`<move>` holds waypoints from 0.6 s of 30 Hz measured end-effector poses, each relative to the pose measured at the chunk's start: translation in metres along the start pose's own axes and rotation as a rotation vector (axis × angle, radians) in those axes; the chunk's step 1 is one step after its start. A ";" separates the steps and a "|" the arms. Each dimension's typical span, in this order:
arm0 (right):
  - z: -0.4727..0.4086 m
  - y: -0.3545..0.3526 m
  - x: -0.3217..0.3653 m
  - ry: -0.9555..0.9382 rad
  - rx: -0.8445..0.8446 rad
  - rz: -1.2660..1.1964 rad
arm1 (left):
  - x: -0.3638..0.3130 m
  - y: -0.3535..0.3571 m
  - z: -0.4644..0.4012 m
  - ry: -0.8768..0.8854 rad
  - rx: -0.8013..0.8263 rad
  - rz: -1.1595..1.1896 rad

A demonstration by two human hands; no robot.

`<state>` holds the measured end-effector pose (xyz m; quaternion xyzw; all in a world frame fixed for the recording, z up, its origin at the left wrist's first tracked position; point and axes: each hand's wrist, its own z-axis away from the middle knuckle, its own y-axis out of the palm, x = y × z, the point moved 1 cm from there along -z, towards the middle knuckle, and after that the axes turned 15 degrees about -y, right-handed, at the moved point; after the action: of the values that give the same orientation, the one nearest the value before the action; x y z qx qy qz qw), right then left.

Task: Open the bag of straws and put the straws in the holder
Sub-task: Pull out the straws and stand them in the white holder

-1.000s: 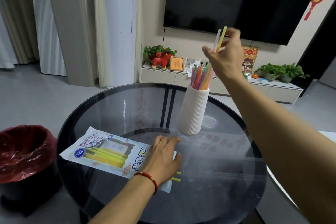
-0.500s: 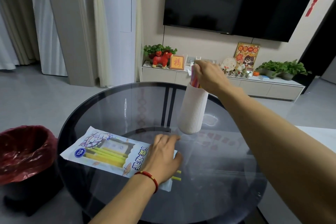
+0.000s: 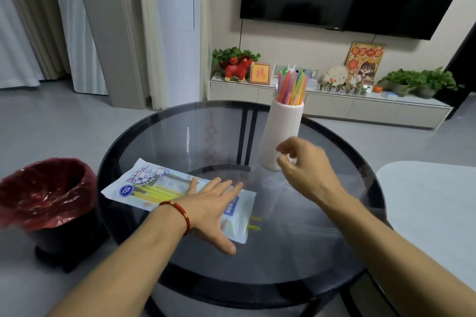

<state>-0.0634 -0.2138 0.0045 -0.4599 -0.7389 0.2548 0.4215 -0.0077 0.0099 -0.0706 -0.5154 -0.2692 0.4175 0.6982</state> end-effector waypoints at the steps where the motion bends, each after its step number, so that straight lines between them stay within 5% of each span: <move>1: 0.018 0.013 -0.003 0.082 0.103 -0.038 | 0.000 -0.002 0.000 0.014 -0.007 -0.016; 5: 0.062 0.045 -0.013 0.186 0.378 -0.119 | -0.013 -0.013 -0.001 0.027 -0.105 -0.072; 11: 0.066 0.050 -0.019 0.233 0.289 -0.272 | -0.038 -0.019 -0.004 0.019 -0.282 -0.094; 18: 0.071 0.061 -0.020 0.564 0.244 -0.967 | -0.065 -0.041 0.016 0.056 -0.574 -0.441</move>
<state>-0.0914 -0.2037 -0.0860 -0.0681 -0.6895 -0.0160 0.7209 -0.0407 -0.0435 -0.0231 -0.6314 -0.4610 0.1497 0.6054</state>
